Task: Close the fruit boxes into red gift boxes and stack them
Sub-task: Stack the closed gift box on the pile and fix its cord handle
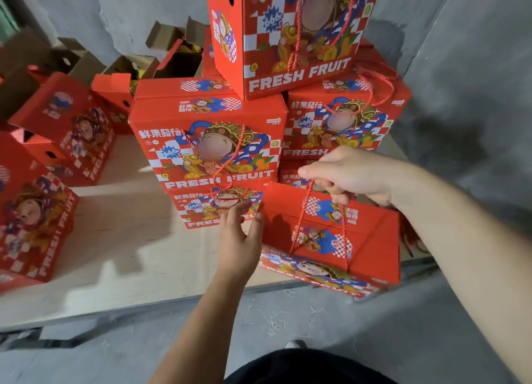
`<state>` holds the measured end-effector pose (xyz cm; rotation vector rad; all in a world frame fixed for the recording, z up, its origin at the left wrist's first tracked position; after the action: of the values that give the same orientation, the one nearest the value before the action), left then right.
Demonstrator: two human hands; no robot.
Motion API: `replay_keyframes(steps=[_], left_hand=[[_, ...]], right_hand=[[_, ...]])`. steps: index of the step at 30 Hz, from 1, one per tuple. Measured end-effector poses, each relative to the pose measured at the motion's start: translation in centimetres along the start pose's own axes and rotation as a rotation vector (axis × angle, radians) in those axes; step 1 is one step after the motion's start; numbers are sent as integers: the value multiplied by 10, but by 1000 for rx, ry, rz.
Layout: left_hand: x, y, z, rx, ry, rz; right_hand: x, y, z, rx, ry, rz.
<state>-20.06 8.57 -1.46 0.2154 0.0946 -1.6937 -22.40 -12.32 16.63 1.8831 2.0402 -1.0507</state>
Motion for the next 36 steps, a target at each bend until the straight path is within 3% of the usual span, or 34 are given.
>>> replay_keyframes(steps=[4, 8, 10, 12, 14, 18, 22, 26, 30, 33, 36], left_hand=[[-9, 6, -6, 81, 148, -51], [-14, 8, -27, -127, 420, -51], [-18, 10, -36, -143, 326, -13], [-18, 11, -42, -251, 83, 46], [-15, 10, -43, -432, -128, 90], [-14, 15, -39, -535, -148, 86], [-20, 19, -35, -491, -166, 27], [-17, 18, -35, -389, -98, 44], [-19, 19, -38, -535, 115, 135], [-19, -6, -43, -621, -68, 172], [-16, -14, -39, -569, 6, 116]], right_hand=[[7, 10, -3, -82, -119, 43], [38, 28, 35, -91, -170, 150], [45, 36, 67, 1, -226, 288], [49, 39, 98, 157, -231, 425], [63, 37, 125, 290, -226, 407], [89, 38, 155, 338, -428, 343], [71, 52, 156, 416, -194, 312], [75, 49, 169, 344, -61, 346], [72, 48, 165, 455, -109, 345], [79, 35, 172, 473, 36, 358], [77, 21, 174, 477, 78, 347]])
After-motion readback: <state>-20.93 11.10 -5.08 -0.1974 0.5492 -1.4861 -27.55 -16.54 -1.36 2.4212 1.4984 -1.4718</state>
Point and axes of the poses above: each hand's wrist, its own y-axis towards the middle knuckle, its own x-axis out of the palm, z = x × y, the point moved 1 cm from there along y, towards the middle knuckle, and after that the axes turned 5 degrees about -y, right-handed, at the moved point
